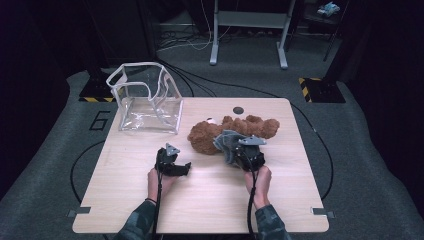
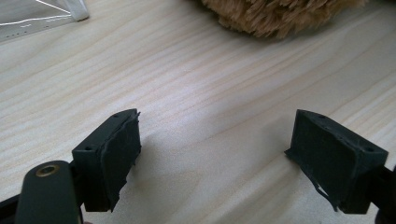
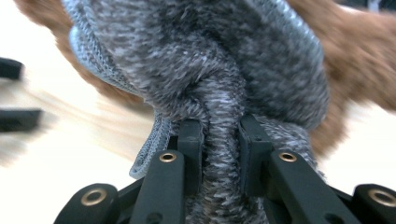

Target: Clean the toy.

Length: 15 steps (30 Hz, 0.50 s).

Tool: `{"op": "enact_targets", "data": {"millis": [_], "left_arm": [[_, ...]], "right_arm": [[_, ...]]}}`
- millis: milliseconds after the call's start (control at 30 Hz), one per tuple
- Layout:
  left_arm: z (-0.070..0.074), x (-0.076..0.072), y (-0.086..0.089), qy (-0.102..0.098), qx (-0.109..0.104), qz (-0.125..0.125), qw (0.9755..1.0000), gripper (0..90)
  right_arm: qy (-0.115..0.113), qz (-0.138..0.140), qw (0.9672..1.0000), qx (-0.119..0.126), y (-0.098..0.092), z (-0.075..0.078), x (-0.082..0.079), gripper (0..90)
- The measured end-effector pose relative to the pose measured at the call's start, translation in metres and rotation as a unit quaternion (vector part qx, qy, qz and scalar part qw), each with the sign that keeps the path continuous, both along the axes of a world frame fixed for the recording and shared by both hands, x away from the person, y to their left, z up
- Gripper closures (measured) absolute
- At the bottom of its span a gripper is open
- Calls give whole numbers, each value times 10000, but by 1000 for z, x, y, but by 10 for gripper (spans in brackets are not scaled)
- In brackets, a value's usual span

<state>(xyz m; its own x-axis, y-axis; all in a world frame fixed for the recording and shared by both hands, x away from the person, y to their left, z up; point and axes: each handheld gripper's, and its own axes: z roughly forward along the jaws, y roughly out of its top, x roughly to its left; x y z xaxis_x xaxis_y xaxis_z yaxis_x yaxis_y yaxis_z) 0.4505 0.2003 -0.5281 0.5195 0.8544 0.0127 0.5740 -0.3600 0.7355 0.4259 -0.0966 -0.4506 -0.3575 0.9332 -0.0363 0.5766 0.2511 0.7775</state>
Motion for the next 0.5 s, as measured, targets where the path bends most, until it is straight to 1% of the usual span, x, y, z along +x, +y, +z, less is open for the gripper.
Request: {"op": "enact_targets", "data": {"millis": [100,133,167,267,300,333,433,500], "left_arm": [[0,0,0,-18,4,15,10000,161],[0,0,0,-18,4,13,10000,161],[0,0,0,-17,3,13,10000,161],[0,0,0,-18,4,12,10000,161],[0,0,0,-19,5,11,10000,160],[0,0,0,-18,4,11,10000,161],[0,0,0,-18,3,10,10000,161],[0,0,0,-18,2,12,10000,161]], "right_arm": [[177,-232,9996,-30,-23,-6,-6,746],[206,-279,9994,-49,-29,-8,-7,746],[279,-354,9989,-85,-39,-11,-8,745],[349,-599,9976,-88,-58,-15,-10,745],[380,-713,9967,-103,-67,-17,-10,745],[440,-765,9961,-75,-74,-18,-10,744],[580,-1029,9929,-105,-92,-22,-11,741],[663,-1198,9906,-51,-103,-23,-11,740]]}}
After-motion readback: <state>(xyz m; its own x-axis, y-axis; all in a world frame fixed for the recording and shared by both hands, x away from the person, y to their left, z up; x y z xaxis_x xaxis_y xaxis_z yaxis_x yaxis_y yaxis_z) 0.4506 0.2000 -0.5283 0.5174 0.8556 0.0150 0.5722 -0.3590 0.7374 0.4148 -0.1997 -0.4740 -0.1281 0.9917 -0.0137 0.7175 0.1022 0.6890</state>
